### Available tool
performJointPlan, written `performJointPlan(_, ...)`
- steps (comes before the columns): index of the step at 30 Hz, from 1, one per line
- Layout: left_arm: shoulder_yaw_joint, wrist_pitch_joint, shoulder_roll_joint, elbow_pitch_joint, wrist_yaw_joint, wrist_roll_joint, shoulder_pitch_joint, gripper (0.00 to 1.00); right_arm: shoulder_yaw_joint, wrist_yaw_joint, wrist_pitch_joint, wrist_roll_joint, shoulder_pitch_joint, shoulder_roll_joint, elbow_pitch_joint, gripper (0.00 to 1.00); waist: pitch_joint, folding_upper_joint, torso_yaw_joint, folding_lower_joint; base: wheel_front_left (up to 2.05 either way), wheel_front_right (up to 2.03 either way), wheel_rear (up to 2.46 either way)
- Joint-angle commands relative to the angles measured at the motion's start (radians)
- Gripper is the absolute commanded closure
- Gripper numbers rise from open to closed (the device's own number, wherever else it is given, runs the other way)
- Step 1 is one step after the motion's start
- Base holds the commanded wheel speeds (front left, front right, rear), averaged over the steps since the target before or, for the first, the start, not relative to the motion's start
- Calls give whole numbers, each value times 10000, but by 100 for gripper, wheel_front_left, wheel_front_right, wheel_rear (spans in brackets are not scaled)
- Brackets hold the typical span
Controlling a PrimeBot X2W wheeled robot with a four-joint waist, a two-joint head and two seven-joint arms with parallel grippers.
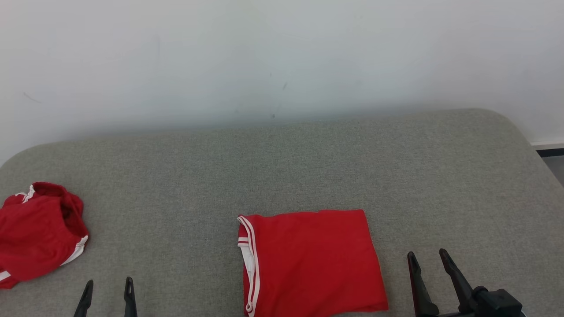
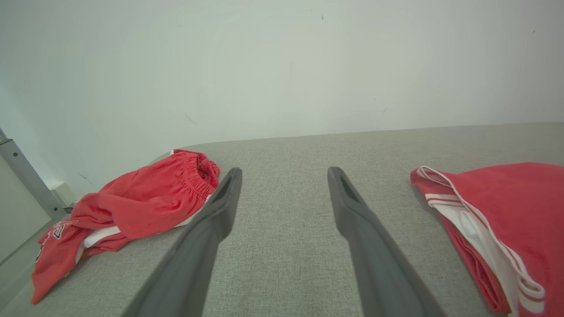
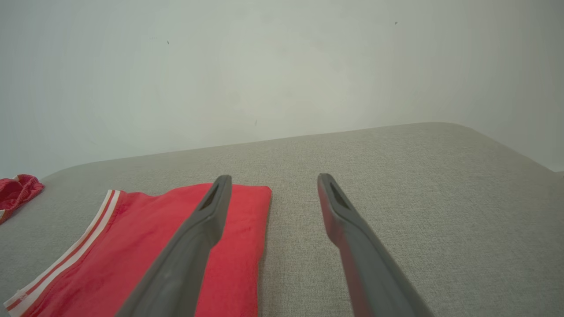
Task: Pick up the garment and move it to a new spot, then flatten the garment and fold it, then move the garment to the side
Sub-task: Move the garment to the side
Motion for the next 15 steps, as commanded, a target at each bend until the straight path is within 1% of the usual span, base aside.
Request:
performJointPlan(1, -17, -31, -12, -48, 3, 48, 75, 0, 8, -23, -45, -92, -45, 13, 21, 0, 2, 0, 4, 1, 0, 0, 0)
performJointPlan(15, -132, -31, 24, -71, -113, -131, 70, 0, 47, -23, -45, -128, -91, -60, 92, 0, 6, 0, 2, 1, 0, 0, 0)
